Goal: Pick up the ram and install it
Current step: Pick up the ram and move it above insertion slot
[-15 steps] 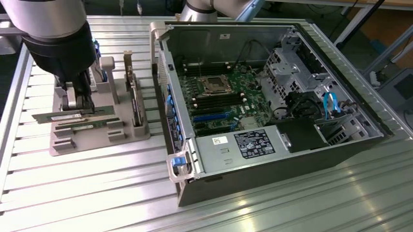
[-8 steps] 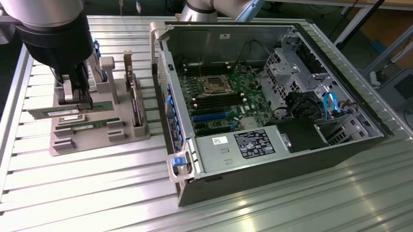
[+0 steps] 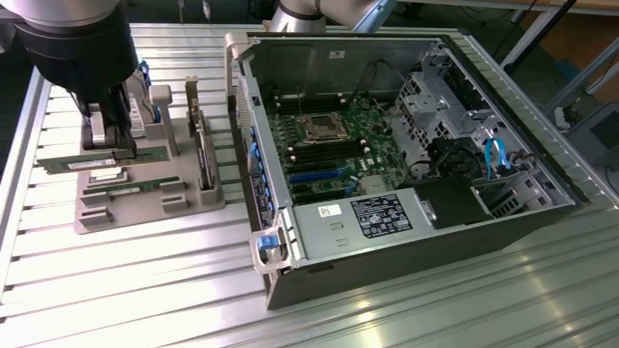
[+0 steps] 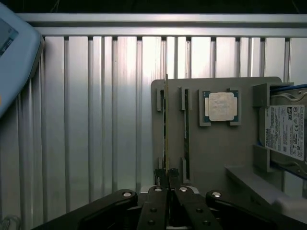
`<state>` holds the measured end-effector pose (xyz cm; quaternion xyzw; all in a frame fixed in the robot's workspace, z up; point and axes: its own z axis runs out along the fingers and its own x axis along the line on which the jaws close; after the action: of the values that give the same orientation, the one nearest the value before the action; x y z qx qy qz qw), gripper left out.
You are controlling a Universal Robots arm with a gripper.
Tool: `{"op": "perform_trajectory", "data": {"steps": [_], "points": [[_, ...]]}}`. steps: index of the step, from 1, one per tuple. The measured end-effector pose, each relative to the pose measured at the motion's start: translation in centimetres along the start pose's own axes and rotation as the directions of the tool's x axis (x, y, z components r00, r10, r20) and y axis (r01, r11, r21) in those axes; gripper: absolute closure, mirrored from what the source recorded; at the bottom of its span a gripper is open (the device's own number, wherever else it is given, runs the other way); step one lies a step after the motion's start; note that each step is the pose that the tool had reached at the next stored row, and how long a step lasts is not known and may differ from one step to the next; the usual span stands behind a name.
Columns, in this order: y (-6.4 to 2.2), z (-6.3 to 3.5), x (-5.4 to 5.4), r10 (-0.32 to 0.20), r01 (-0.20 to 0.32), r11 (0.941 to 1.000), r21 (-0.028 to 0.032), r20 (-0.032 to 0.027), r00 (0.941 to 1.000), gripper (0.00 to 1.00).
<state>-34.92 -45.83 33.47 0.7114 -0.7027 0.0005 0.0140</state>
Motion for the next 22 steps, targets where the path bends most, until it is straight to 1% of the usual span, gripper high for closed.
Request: {"op": "perform_trajectory", "data": {"steps": [3,12,22], "points": [[0.01,-0.36,0.0,0.0,0.0,1.0,0.0,0.0001,1.0,0.88],[0.04,-2.04,0.0,0.0,0.0,1.0,0.0,0.0,1.0,0.88],[0.06,-3.47,0.1,0.0,0.0,1.0,0.0001,0.0001,1.0,0.88]]}}
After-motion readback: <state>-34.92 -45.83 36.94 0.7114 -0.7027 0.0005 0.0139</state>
